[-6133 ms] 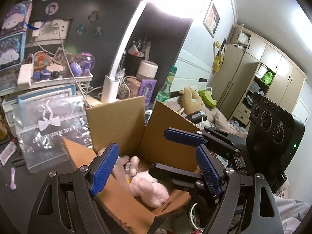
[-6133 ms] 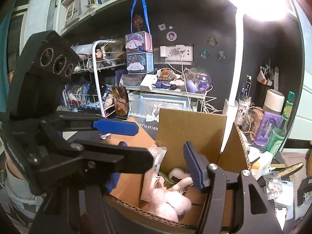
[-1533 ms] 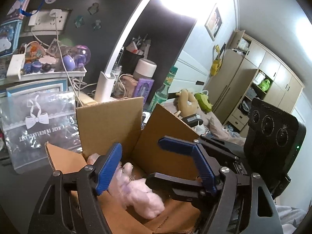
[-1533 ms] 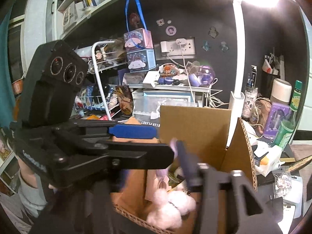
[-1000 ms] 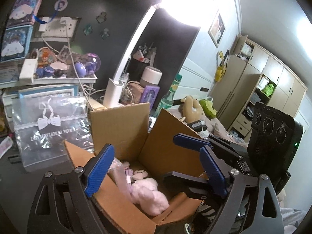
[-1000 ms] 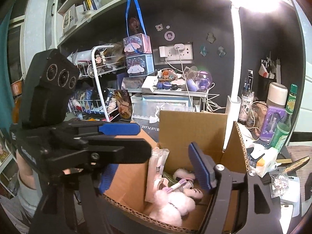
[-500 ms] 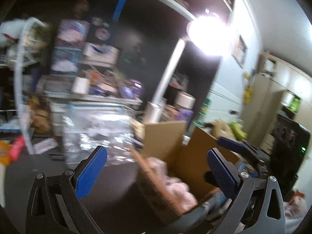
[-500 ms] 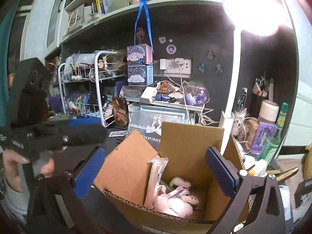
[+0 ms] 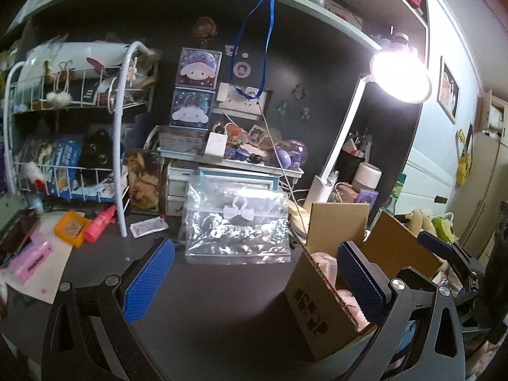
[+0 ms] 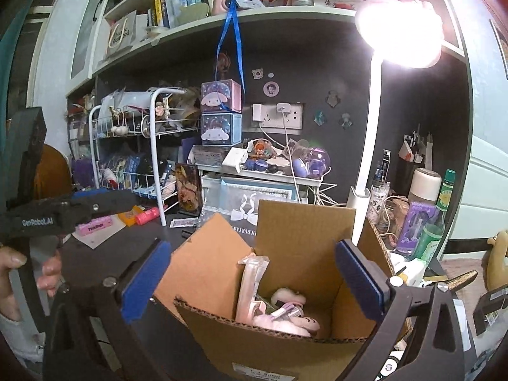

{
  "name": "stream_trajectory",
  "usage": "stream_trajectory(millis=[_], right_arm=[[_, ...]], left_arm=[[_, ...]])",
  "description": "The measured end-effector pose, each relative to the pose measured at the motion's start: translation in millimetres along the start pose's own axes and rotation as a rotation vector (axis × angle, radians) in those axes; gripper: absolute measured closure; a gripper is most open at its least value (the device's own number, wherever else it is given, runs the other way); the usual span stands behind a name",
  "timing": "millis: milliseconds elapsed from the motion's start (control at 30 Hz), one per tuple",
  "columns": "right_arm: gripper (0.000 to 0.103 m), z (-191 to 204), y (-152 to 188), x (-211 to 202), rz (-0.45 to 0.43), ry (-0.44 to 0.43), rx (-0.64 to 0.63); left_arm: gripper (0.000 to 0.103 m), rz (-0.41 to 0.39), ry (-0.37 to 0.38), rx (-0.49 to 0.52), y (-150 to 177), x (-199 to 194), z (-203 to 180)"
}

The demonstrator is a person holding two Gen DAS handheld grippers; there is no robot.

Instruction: Organize objects

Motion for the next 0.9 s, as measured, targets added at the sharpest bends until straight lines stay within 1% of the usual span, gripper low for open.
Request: stream_trajectory(millis=[333, 900], right_arm=[[0.0, 6.9, 3.5, -1.9, 0.007, -0.02, -0.003], [0.0, 7.2, 5.8, -2.1, 0.015, -0.023, 0.02]], left_arm=[[0.0, 0.0, -0.032, 0.024, 2.3, -3.1, -1.3], [0.0, -0.025, -0.067, 0.052, 0.5, -5.8, -0.3]])
Point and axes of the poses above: each gripper's, at about its wrist camera, not at the fingertips, and x roughly the way its jaws point, z to its left, y to its underside, the point moved 7 cm from there along x, roughly the way its jaws point, and after that the axes turned 6 degrees about -y, right-handed, at the moved point
